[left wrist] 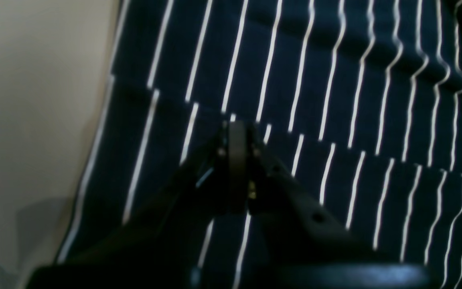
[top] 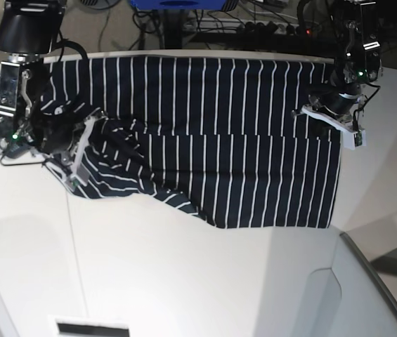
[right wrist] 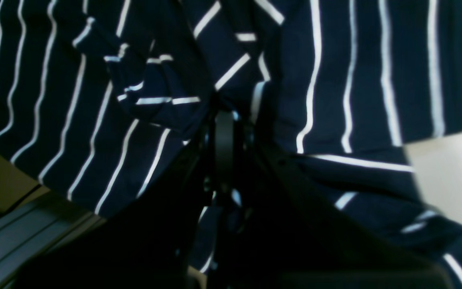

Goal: Layout the t-shirt on the table in an organized manner, then fold the t-shirt properly
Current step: 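Return the left gripper to the shirt corner and regrasp the bunched fabric with the right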

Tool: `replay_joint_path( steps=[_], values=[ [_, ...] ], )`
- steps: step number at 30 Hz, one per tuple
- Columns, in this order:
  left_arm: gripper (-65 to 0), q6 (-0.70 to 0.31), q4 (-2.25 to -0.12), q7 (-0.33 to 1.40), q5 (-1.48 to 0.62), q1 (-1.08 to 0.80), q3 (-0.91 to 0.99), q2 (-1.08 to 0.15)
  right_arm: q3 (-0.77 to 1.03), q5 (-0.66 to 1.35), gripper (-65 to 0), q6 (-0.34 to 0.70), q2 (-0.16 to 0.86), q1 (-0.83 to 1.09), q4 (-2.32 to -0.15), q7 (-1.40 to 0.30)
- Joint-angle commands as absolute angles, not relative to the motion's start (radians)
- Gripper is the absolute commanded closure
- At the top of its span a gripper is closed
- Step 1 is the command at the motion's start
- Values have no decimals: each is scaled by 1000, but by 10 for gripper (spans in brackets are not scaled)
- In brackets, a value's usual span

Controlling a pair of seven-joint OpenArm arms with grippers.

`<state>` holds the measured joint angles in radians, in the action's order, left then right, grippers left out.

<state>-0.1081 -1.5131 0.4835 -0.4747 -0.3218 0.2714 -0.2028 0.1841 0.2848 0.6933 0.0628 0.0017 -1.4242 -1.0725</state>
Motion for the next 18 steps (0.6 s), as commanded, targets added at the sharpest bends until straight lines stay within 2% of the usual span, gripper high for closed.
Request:
replay_joint_path(
  steps=[1, 3, 7, 9, 14, 18],
  values=[
    [0, -116, -1526, 460, -481, -315, 277, -214, 188, 294, -32, 698, 67, -2, -1428, -1064],
    [0, -116, -1524, 460, -481, -315, 277, -214, 189, 294, -101, 698, 68, 1, -1420, -1066],
    [0, -116, -1524, 460, -479, -314, 278, -214, 189, 294, -285, 698, 70, 21, -1446, -1066],
    [0, -116, -1524, 460, -478, -314, 278, -214, 196, 294, -350, 698, 71, 25, -1495, -1066],
    [0, -116, -1524, 460, -476, -314, 278, -214, 357, 294, -369, 698, 65, 16, -1607, -1070],
    [0, -116, -1524, 460, -476, -314, 278, -214, 507, 291, -369, 698, 65, -67, -1557, -1132]
  ],
)
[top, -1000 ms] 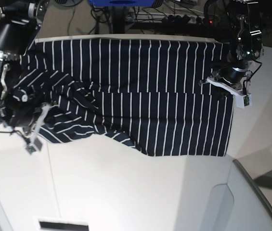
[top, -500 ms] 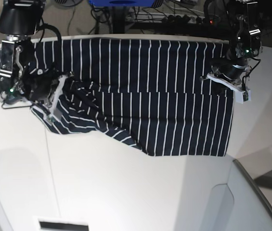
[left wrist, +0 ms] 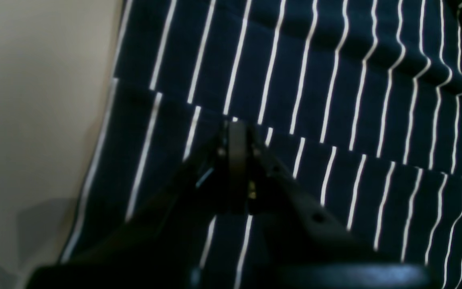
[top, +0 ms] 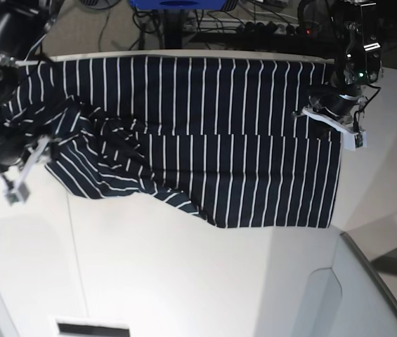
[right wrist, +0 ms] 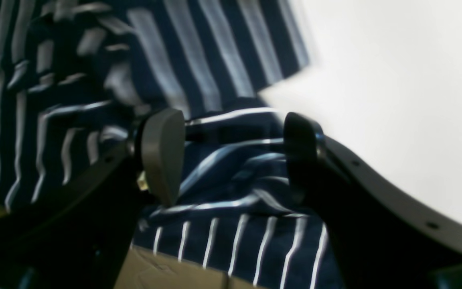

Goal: Layout the t-shirt on the table in an organized manner, then fold the t-shirt properly
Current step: 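Return the left gripper to the shirt corner and regrasp the bunched fabric with the right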

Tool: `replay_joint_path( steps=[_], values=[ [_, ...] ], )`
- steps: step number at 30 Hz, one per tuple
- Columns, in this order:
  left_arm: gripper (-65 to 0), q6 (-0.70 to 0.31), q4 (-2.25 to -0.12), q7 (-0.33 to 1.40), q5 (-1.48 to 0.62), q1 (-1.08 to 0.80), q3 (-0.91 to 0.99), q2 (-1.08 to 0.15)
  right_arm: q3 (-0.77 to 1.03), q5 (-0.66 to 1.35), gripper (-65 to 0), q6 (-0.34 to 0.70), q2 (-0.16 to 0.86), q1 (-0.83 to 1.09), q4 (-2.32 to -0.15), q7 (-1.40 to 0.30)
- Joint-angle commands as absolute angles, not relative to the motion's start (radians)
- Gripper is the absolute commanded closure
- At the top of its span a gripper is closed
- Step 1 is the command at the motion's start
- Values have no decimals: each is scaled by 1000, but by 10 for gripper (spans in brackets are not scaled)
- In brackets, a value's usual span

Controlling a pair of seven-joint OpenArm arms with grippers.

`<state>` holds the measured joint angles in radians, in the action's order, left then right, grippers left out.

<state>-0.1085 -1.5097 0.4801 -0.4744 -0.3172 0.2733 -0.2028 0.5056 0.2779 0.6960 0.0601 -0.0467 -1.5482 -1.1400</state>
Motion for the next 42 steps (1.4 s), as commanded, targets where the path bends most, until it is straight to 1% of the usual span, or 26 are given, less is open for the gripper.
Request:
replay_joint_path(
  steps=[1, 4, 8, 11, 23, 24, 25, 27, 28, 29, 30, 32, 34, 37, 42],
  values=[
    [0, -116, -1524, 460, -476, -314, 278, -214, 536, 291, -369, 698, 65, -91, -1523, -1141],
    [0, -116, -1524, 460, -478, -314, 278, -214, 601, 289, -369, 698, 76, -163, -1348, -1142],
    [0, -116, -1524, 460, -481, -314, 278, -214, 621, 294, -369, 698, 114, -243, -1125, -1132],
    [0, -116, -1524, 460, -481, -315, 278, -214, 621, 294, -369, 698, 117, -263, -1043, -1078],
    [0, -116, -1524, 460, -478, -321, 278, -214, 616, 291, -365, 698, 117, -303, -963, -1040],
    [0, -116, -1524, 460, -478, -321, 278, -214, 615, 291, -344, 698, 117, -303, -963, -1036],
    [0, -116, -1524, 460, -478, -321, 278, -214, 615, 291, -297, 698, 117, -308, -963, -1038],
    [0, -116, -1524, 460, -476, -321, 278, -214, 613, 291, -155, 698, 117, -312, -964, -1041],
    [0, -116, -1524, 460, -476, -321, 278, -214, 613, 291, -66, 698, 117, -317, -966, -1044],
    [0, -116, -1524, 460, -476, -321, 278, -214, 613, 291, 0, 698, 117, -317, -967, -1044],
    [0, -116, -1524, 460, -476, -321, 278, -214, 613, 291, 0, 698, 117, -321, -970, -1046],
    [0, -116, -1524, 460, -476, -320, 278, -216, 615, 291, -20, 698, 117, -328, -970, -1046],
    [0, -116, -1524, 460, -476, -320, 278, -226, 613, 291, -5, 698, 117, -331, -970, -1046],
    [0, -116, -1524, 460, -476, -317, 282, -232, 611, 289, -2, 698, 128, -344, -984, -1046],
    [0, -116, -1524, 464, -476, -314, 374, -243, 607, 289, -2, 698, 137, -361, -1058, -1046]
  ],
)
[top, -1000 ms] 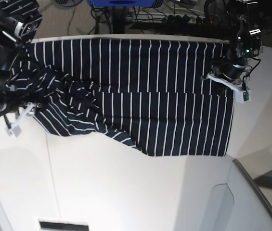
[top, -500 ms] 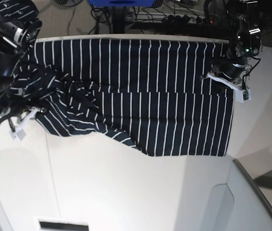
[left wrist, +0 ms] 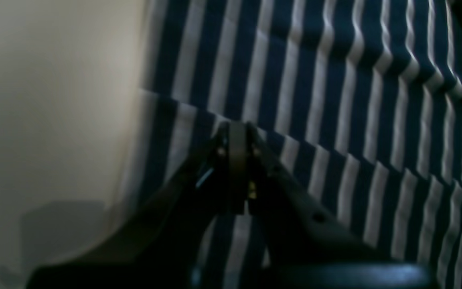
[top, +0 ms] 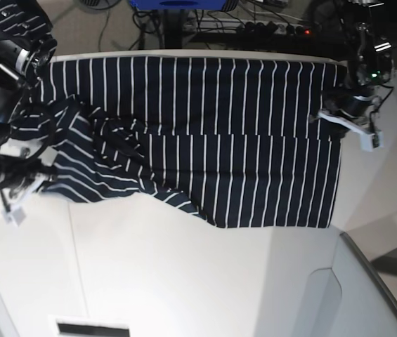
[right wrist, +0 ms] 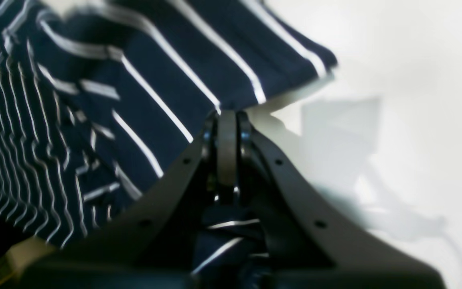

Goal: Layout the t-shirt on the table in an organized manner, then fold the t-shirt properly
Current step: 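Return the left gripper to the shirt corner and regrasp the bunched fabric with the right, then pull the bunched fabric with the right gripper away from the shirt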

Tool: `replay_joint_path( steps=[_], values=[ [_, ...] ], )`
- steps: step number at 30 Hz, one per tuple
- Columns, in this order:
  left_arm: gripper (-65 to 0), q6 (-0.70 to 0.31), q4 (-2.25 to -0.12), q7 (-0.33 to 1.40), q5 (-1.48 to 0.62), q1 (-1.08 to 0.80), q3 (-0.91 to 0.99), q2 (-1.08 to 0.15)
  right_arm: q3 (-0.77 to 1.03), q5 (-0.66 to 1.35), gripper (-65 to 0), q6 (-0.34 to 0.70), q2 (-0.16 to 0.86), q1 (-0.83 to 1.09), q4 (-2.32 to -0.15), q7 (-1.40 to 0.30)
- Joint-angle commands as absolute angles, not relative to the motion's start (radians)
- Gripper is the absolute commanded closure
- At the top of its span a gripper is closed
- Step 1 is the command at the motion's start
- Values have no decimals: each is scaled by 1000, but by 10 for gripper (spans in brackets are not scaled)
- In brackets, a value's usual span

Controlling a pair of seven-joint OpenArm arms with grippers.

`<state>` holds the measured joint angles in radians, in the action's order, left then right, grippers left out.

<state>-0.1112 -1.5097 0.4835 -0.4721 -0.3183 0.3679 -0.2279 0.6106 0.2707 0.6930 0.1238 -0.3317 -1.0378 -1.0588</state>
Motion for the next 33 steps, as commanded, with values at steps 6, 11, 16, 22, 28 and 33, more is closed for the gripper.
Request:
replay_joint_path(
  steps=[6, 11, 16, 22, 28, 33],
  values=[
    [0, -116, -1494, 466, -475, -312, 424, -300, 463, 288, -2, 698, 139, -386, -1175, -1070],
    [0, -116, -1414, 466, -475, -288, 424, -348, 354, 289, -2, 698, 137, -417, -1222, -1063],
    [0, -116, -1382, 463, -475, -289, 432, -371, 255, 288, -2, 698, 139, -438, -1225, -981],
    [0, -116, -1382, 464, -475, -294, 432, -372, 102, 288, -2, 698, 154, -456, -1224, -880],
    [0, -116, -1385, 466, -475, -295, 432, -369, 33, 288, -2, 698, 156, -473, -1168, -831],
    [0, -116, -1377, 466, -475, -297, 432, -371, 33, 288, -2, 698, 156, -490, -1106, -831]
  ],
)
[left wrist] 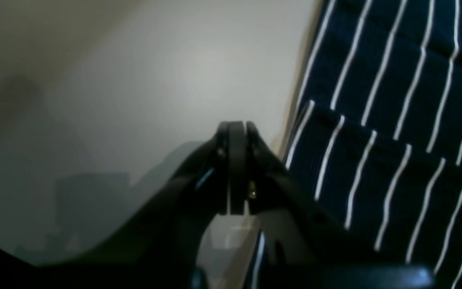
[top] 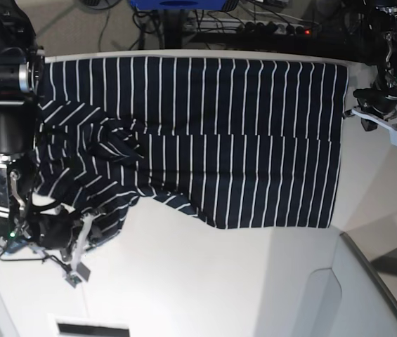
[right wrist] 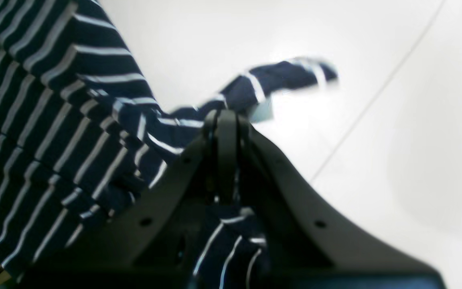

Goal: Layout the t-shirt on the table in an organized manner, then fold the t-shirt properly
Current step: 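Pull the bunched fabric with the right gripper away from the shirt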

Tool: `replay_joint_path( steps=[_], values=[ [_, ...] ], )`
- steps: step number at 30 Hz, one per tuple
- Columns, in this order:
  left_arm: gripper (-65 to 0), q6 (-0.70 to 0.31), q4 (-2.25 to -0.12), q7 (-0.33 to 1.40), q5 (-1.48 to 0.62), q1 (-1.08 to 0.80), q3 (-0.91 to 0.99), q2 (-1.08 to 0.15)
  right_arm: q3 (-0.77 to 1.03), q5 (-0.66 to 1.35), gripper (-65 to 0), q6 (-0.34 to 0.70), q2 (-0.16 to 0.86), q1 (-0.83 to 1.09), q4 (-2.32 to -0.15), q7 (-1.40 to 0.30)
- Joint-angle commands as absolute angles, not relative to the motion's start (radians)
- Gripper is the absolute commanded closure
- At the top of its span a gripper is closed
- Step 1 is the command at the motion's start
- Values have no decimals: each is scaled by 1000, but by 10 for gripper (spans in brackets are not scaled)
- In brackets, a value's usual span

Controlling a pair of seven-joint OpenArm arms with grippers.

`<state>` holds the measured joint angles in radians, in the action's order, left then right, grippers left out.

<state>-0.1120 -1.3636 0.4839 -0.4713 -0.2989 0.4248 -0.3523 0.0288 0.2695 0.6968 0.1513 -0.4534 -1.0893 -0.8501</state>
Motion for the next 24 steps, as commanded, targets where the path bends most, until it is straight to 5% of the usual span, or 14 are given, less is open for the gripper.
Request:
replay_joint_path(
  steps=[1, 6, 12, 24],
  values=[
    [0, -116, -1377, 466, -475, -297, 432, -371, 33, 288, -2, 698, 156, -490, -1095, -831],
    [0, -116, -1377, 466, -475, -291, 430, -369, 31, 288, -54, 698, 153, -504, -1029, -842],
    [0, -116, -1377, 466, -475, -288, 426, -366, -22, 285, -375, 698, 174, -507, -1017, -834],
    [0, -116, -1376, 463, -475, -297, 432, -364, 61, -12, -381, 698, 302, -561, -869, -636]
  ],
)
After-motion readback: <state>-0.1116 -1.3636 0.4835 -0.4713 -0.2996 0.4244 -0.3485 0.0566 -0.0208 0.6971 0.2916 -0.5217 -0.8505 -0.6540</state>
